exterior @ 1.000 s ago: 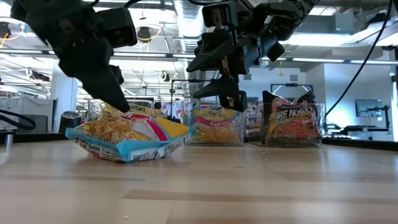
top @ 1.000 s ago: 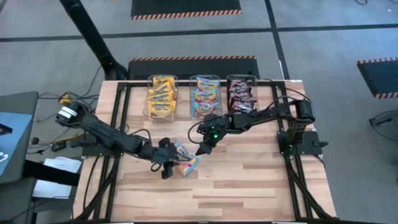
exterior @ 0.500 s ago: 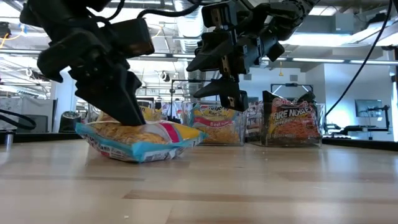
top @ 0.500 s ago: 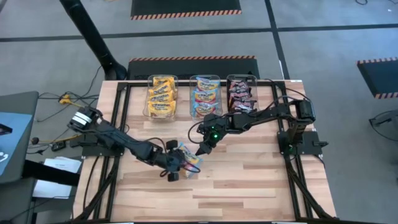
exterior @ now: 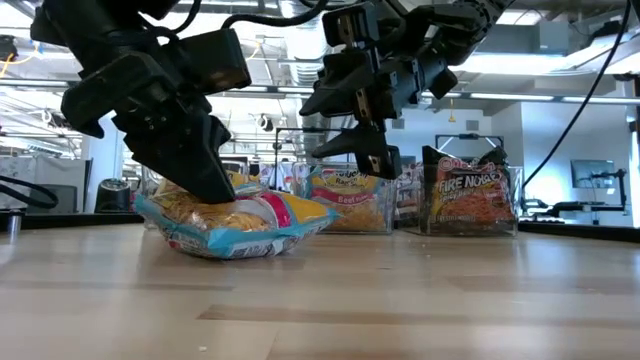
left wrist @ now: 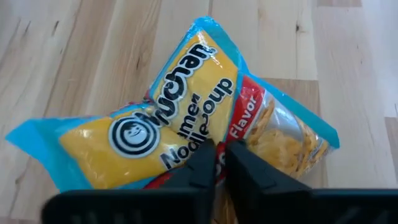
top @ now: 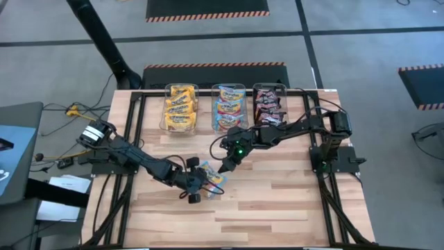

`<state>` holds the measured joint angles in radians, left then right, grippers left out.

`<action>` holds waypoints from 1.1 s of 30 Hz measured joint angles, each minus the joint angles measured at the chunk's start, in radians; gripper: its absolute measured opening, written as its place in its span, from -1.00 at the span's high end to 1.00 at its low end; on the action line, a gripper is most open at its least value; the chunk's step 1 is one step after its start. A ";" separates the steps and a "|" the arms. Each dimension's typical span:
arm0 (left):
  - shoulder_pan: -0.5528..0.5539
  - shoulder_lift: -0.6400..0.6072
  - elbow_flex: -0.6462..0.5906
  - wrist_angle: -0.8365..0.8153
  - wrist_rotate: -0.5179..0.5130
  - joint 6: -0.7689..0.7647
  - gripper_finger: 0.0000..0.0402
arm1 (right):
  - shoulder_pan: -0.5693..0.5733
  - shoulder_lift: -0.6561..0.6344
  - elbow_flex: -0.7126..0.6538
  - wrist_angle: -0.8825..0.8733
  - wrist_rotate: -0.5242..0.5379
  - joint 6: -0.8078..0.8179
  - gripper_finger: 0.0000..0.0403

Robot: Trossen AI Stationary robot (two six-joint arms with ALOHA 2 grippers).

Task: Sort Maruchan noodles
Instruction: Put the blue noodle pack into the middle transparent bin

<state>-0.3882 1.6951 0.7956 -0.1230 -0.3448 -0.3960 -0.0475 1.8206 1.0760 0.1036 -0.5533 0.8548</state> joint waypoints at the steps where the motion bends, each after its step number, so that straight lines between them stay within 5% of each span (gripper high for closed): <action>1: 0.000 0.001 -0.001 0.007 0.001 0.010 0.93 | 0.000 0.000 0.000 -0.003 0.000 0.018 -0.10; 11: 0.001 0.007 -0.008 0.113 -0.034 0.079 1.00 | -0.001 0.000 0.000 -0.178 0.003 -0.005 -0.10; 33: 0.030 0.009 -0.008 0.255 -0.077 0.103 1.00 | 0.008 0.000 0.000 -0.204 0.135 -0.071 -0.19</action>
<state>-0.3585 1.7039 0.7876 0.1321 -0.4220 -0.2928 -0.0391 1.8206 1.0760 -0.1009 -0.4179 0.7841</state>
